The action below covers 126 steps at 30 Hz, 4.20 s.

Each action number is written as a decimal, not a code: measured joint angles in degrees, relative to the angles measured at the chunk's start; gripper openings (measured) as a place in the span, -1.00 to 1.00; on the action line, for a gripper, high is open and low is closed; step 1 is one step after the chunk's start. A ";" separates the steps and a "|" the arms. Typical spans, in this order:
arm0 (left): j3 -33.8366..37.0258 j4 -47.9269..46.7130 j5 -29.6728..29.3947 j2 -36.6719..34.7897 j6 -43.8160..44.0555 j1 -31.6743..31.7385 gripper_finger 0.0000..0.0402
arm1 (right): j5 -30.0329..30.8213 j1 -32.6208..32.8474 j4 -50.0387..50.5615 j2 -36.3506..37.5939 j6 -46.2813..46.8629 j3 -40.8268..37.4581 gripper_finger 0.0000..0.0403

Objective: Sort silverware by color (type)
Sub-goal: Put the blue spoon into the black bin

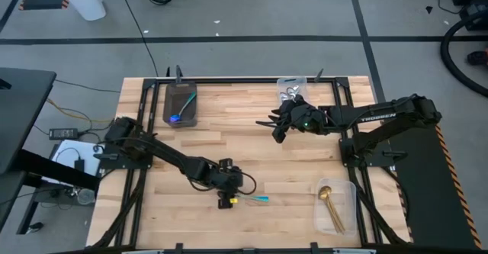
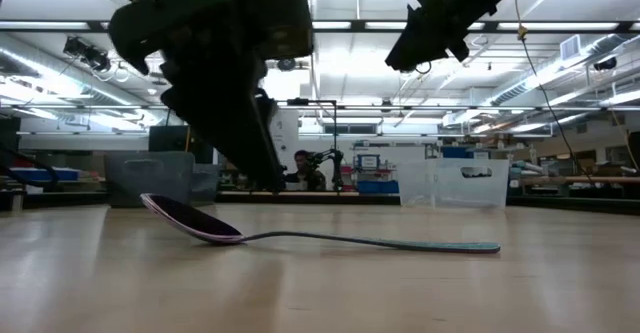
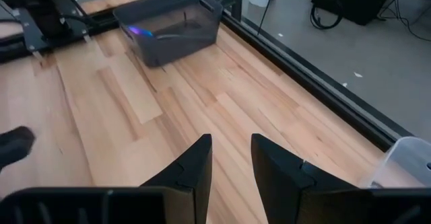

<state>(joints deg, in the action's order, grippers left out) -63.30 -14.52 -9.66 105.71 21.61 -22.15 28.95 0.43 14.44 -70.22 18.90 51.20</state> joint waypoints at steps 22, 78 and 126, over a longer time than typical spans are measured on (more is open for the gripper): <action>-5.83 -0.43 3.87 8.52 -1.18 -1.35 -0.25 | 0.02 -0.17 0.73 0.00 -0.04 0.00 -0.43; -5.56 -25.18 -19.81 -8.18 -10.00 2.26 -0.92 | 1.57 -0.13 3.67 0.00 -2.40 0.00 -0.43; -5.65 -30.82 -20.14 -36.65 -24.20 28.50 -0.92 | 1.46 -0.12 3.74 0.00 -2.35 0.00 -0.43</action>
<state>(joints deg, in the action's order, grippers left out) -68.95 -45.34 -29.80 69.06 -2.59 6.35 30.41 0.31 18.17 -70.22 16.55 51.20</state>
